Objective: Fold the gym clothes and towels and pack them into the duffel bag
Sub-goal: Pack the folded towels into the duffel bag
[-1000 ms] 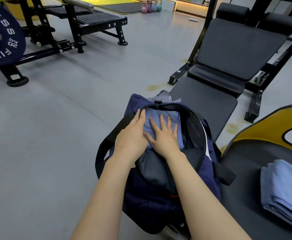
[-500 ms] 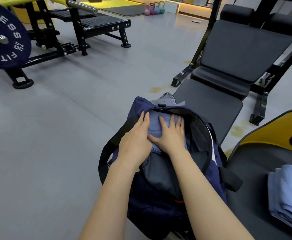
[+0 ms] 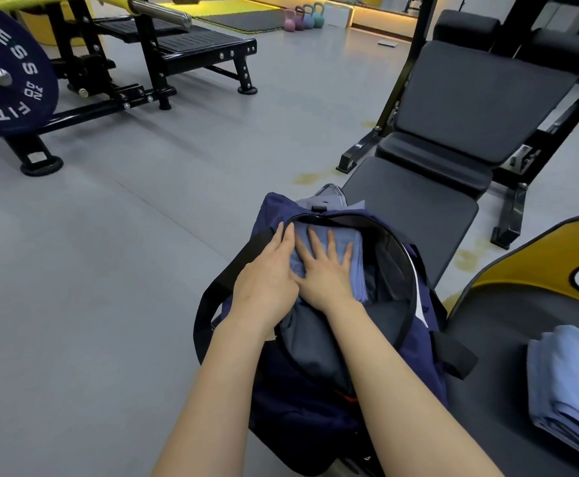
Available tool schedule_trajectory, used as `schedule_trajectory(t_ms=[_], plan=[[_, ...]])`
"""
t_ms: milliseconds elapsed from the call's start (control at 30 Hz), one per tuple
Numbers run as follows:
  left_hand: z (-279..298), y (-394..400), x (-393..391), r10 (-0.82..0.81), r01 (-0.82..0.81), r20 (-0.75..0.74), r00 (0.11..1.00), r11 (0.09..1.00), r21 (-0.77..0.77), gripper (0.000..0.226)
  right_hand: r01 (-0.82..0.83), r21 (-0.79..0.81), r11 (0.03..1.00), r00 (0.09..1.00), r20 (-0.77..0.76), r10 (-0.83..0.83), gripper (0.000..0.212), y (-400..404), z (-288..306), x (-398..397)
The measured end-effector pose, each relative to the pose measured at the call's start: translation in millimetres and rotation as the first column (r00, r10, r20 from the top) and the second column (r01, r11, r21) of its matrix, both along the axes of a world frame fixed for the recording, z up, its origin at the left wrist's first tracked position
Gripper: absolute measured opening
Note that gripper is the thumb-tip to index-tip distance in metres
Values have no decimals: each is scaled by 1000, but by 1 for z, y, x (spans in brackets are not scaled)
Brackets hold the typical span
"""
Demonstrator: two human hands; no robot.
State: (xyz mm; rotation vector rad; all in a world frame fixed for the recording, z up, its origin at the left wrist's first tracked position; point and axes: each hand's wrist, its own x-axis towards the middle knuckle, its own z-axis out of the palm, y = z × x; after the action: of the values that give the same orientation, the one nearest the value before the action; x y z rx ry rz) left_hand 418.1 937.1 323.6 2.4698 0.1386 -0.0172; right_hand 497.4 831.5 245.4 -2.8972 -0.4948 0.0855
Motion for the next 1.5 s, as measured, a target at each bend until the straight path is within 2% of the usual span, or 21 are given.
schedule_trajectory(t_ms=[133,367,633,867,1033,1200,1500], plan=[[-1,0,2,-33,33,-29,999,999,3,82,11,-22,1000,999,-37,-11,69,0,1,0],[-4,3,0,-69,69,-39,997,998,7,81,10,27,1000,998,-56,-9,69,-8,13,-8],[-1,-5,-1,-81,93,-95,992,987,131,81,22,61,998,998,58,-26,68,-26,34,-21],[-1,-18,-5,-89,116,-121,989,965,234,80,43,147,988,967,243,-78,59,-57,66,-41],[0,-31,-9,-88,128,-134,987,935,332,80,160,244,956,945,242,-220,53,-105,79,-57],[-4,-41,-11,-94,137,-119,988,891,432,77,370,284,884,885,181,-429,52,-165,70,-76],[-15,-59,-10,-38,97,-129,991,864,493,75,644,147,751,756,33,-654,56,-251,29,-100]])
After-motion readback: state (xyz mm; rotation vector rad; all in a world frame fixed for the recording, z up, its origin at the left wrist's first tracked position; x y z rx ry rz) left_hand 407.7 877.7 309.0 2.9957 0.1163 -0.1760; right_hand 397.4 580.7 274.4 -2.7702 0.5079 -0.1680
